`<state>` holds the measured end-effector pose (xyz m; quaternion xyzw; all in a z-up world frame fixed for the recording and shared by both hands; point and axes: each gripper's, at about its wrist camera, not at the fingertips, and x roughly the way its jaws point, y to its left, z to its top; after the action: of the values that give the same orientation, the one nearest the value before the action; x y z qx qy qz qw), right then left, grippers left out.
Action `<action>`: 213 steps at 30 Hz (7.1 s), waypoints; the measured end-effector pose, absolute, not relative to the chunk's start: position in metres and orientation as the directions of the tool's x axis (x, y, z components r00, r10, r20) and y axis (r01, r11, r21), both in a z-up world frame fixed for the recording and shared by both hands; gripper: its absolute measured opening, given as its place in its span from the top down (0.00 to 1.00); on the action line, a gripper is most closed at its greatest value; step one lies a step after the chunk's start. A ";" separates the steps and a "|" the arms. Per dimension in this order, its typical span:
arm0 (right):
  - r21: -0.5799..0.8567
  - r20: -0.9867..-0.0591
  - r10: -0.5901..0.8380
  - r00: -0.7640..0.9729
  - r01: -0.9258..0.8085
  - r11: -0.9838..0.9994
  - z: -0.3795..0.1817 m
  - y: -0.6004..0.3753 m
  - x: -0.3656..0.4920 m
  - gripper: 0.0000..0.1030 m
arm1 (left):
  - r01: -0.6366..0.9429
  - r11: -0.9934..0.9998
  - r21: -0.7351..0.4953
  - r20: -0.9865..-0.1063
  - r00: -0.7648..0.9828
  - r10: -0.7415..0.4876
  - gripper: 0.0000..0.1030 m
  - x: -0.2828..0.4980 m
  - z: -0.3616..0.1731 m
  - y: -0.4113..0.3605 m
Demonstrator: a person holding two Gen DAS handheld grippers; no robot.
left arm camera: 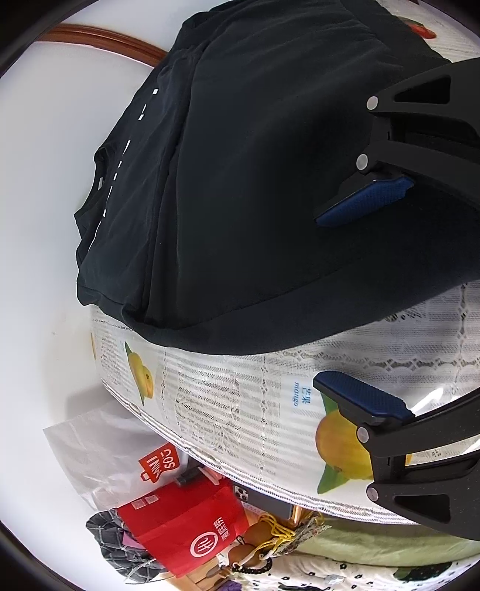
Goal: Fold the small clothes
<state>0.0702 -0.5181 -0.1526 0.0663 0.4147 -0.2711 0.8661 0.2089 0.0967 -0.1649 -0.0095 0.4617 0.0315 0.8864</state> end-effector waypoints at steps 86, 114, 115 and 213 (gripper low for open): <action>-0.036 -0.791 -0.058 0.609 0.049 0.998 -0.157 -0.302 0.274 0.65 | 0.014 0.996 0.092 -0.708 0.704 0.055 0.16 0.291 -0.073 0.055; -0.033 -0.741 -0.090 0.665 0.098 0.995 -0.170 -0.316 0.292 0.65 | 0.094 0.957 0.274 -0.756 0.636 0.154 0.87 0.428 -0.149 0.005; -0.031 -0.741 -0.089 0.665 0.098 0.995 -0.170 -0.317 0.292 0.65 | 0.100 0.957 0.274 -0.756 0.637 0.150 0.89 0.427 -0.147 0.006; 0.078 -0.684 -0.105 0.721 0.215 0.973 -0.126 -0.324 -0.036 0.42 | 0.024 0.997 -0.079 -0.764 0.641 -0.076 0.19 0.096 -0.109 0.058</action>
<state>-0.0359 -0.3240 -0.1258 0.0760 0.3630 -0.0864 0.9246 0.0964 0.0579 -0.1087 -0.0306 0.4229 -0.0274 0.9053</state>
